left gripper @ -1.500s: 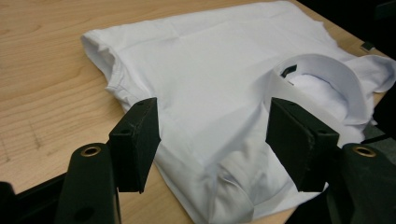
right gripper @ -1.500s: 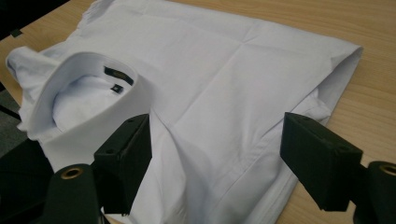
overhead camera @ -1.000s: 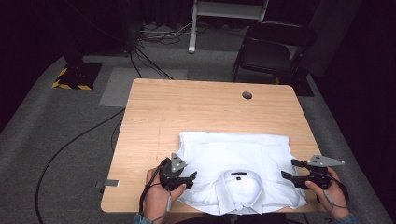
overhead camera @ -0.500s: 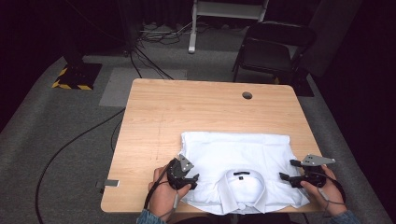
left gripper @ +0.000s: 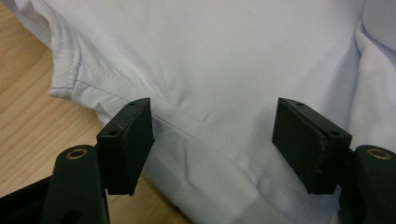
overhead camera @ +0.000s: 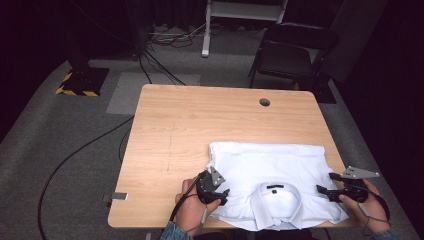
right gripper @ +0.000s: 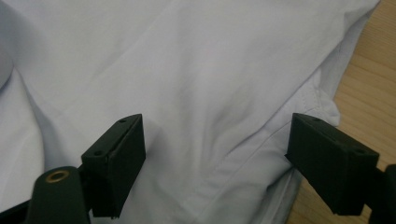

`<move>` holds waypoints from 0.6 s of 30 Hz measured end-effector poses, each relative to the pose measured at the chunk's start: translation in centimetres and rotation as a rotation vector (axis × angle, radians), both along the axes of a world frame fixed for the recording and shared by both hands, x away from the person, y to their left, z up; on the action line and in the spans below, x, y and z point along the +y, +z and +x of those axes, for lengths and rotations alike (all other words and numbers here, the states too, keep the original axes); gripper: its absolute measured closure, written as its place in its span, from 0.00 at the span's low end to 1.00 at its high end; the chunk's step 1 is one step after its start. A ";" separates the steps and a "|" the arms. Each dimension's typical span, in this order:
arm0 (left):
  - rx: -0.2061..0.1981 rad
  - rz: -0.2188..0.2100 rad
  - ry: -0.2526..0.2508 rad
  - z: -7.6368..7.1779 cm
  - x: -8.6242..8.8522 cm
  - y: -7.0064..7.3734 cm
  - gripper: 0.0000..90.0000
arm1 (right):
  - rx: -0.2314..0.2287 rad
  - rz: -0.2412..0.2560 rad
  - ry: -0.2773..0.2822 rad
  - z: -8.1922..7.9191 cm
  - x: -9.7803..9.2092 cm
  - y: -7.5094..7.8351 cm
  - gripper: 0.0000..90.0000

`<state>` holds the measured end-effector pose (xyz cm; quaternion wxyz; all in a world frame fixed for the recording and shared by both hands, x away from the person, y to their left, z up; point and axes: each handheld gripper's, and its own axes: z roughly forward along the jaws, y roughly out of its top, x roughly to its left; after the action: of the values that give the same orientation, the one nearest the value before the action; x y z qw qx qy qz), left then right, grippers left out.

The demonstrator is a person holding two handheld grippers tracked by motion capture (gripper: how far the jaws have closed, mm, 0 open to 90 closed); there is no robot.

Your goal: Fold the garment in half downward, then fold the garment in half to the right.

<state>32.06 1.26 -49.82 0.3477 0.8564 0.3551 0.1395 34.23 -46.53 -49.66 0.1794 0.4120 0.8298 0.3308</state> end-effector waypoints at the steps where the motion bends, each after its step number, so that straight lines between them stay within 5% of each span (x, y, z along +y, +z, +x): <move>1: -0.001 -0.002 -0.007 -0.1 -0.2 0.0 0.33 | -0.002 -0.005 -0.003 -0.1 -0.2 0.0 0.21; 9: 0.002 0.008 -0.038 -0.7 -1.4 0.1 0.32 | -0.003 -0.048 -0.028 -1.4 -1.6 0.3 0.22; 14: 0.010 -0.003 -0.038 -0.9 -1.5 0.3 0.32 | 0.006 -0.029 -0.056 -1.8 -2.1 0.3 0.22; 18: -0.011 -0.033 -0.020 -0.7 -0.9 0.9 0.31 | -0.042 0.005 -0.053 -2.3 -2.1 0.7 0.21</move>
<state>31.34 0.34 -48.94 0.3651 0.8533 0.3471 0.1346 31.97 -48.59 -48.91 0.2046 0.4270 0.8140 0.3366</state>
